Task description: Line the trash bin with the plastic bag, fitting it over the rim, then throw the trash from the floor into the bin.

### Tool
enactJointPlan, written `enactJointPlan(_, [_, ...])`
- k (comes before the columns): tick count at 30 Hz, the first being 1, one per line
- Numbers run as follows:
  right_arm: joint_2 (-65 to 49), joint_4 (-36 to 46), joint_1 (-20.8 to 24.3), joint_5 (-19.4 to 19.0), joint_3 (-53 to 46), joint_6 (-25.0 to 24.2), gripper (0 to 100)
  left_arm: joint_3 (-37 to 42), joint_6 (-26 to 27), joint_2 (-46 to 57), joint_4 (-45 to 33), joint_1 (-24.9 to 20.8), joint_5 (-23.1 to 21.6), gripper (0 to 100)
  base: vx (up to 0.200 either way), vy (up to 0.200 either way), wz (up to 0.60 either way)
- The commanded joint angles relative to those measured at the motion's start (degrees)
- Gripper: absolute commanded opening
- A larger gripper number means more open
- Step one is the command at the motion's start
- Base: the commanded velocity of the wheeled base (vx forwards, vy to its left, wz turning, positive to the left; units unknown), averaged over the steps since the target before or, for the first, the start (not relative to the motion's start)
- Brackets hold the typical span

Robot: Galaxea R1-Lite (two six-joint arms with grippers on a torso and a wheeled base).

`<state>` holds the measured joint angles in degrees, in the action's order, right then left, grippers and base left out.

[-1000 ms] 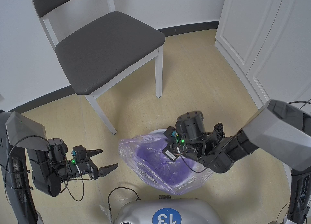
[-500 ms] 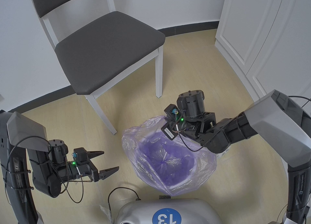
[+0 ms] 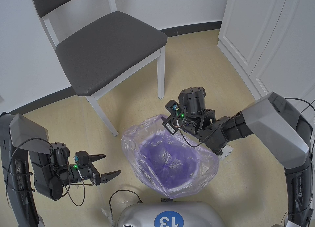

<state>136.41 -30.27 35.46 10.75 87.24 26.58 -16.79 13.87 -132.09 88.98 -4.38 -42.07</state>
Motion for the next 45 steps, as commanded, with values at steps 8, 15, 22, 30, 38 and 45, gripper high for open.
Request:
enactJointPlan(8, [-6.2, 0.4, 0.7, -3.3, -9.5, -3.6, 100, 0.7, 3.2, -0.7, 1.0, 0.8, -2.2, 100, 0.000, 0.000, 0.00])
enactJointPlan(15, [-11.3, 1.9, 0.3, -7.1, -19.6, -4.4, 100, 0.9, 3.4, -0.8, 1.0, 0.7, -2.2, 100, 0.000, 0.000, 0.00])
enactJointPlan(22, [-12.7, 2.2, 0.3, -10.0, -23.3, -4.7, 100, 0.7, 4.1, -1.1, 1.0, 0.8, -2.2, 100, 0.000, 0.000, 0.00])
enactJointPlan(30, [-13.9, 1.9, 1.6, -10.5, -25.5, -4.5, 100, 0.5, 4.1, -1.8, 1.0, 0.7, -2.2, 100, 0.000, 0.000, 0.00])
enactJointPlan(38, [-18.4, 2.2, 1.5, -10.5, -32.6, -1.8, 100, 0.6, 4.4, -2.2, 1.0, 0.7, -2.2, 100, 0.000, 0.000, 0.00])
enactJointPlan(45, [-18.6, 2.2, 0.7, -11.6, -35.8, 0.1, 100, 0.9, 5.6, -2.3, 1.0, 0.7, -2.4, 100, 0.000, 0.000, 0.00])
